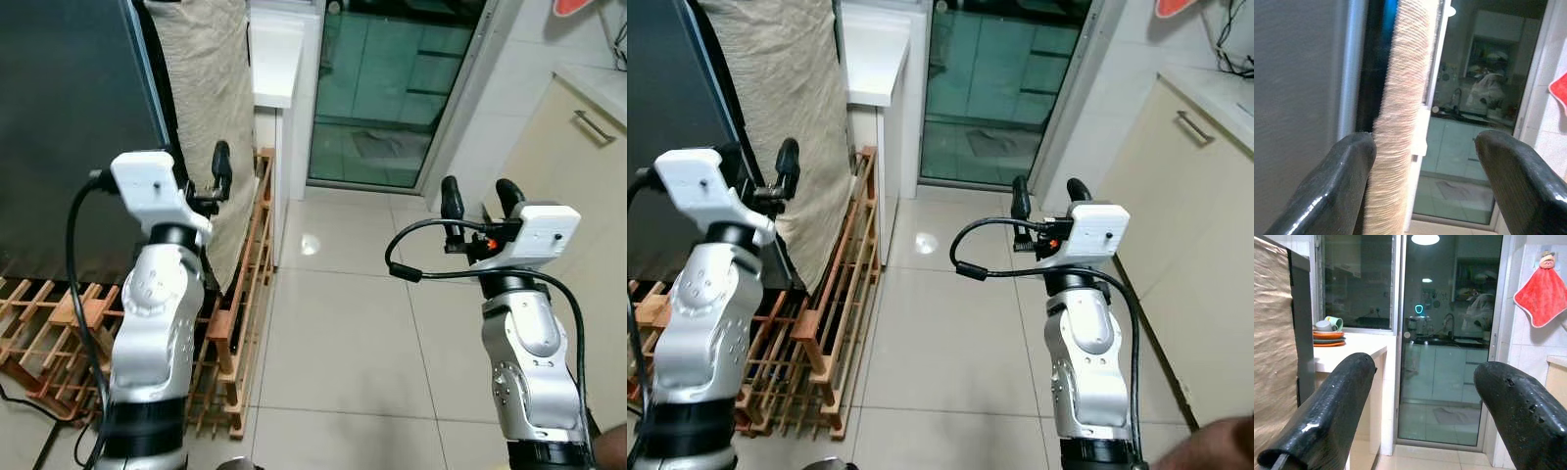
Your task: Restocking fridge
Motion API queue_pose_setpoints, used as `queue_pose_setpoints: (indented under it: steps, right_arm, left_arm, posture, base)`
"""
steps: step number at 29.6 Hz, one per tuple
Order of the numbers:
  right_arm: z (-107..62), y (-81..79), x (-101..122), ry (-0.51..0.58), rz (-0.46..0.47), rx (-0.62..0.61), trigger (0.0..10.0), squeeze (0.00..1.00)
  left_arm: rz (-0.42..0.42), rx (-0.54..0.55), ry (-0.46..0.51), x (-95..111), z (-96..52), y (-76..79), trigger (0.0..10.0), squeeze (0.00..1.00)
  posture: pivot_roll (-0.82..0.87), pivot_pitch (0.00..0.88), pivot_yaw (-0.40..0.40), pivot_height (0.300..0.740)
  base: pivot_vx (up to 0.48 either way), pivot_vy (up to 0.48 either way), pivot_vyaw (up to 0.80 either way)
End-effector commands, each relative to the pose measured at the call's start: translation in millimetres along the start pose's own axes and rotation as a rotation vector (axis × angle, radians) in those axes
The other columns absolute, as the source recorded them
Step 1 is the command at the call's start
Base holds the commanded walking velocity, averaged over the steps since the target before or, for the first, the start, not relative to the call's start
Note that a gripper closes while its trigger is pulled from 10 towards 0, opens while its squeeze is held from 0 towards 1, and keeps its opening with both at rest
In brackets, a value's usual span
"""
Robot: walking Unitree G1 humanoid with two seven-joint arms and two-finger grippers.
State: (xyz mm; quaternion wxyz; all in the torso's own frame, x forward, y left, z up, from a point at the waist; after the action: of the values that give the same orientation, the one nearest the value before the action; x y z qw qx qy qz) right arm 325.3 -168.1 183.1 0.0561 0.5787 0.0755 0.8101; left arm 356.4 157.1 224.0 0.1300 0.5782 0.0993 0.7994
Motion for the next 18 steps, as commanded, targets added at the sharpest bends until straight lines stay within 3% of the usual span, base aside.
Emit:
queue_pose_setpoints:
  steps: [1,6,14,17,18]
  right_arm:
    - [5.2,-1.6,4.7,0.019,0.001,0.009,10.0,0.0]
    - [9.1,-3.9,9.9,0.038,-0.003,0.024,10.0,0.0]
    - [4.6,-3.4,4.9,0.017,0.0,0.019,10.0,0.0]
    - [5.0,-8.3,5.7,0.017,0.015,0.028,10.0,0.0]
    - [3.0,-7.8,7.7,0.023,0.025,0.017,10.0,0.0]
  left_arm:
    - [-0.007,-0.015,0.0,-0.7,6.5,6.6,10.0,0.0]
    - [0.031,0.019,-0.027,-8.0,17.5,6.5,10.0,0.0]
    - [0.037,0.033,-0.031,-9.4,15.4,6.3,10.0,0.0]
    - [0.04,0.03,-0.035,-8.4,13.8,0.5,10.0,0.0]
    - [0.036,0.019,-0.036,-6.7,7.3,-3.6,10.0,0.0]
  posture:
    - [-0.04,0.0,-0.025,0.74]
    - [-0.06,0.0,-0.014,0.74]
    - [-0.05,0.0,-0.01,0.74]
    - [-0.05,0.0,-0.001,0.74]
    - [-0.04,0.0,0.002,0.74]
  base:
    - [0.0,0.0,0.0]
    - [0.0,0.0,0.0]
    - [0.0,0.0,0.0]
    - [0.0,0.0,0.0]
    - [0.0,0.0,0.0]
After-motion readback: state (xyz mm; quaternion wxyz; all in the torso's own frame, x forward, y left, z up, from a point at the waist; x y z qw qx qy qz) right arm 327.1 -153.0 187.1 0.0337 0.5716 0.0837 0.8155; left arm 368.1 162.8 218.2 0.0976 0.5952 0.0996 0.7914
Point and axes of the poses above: a point about 5 cm out from each wrist's last joint towards the gripper, its own z axis pointing out of the wrist towards the gripper, its own x axis along the axis of the wrist's last joint, y = z × x, the point moved 5 cm from there along z, pointing out of the wrist towards the gripper, and after that the axes turned 14 degrees about -z, right-handed, at the moved point
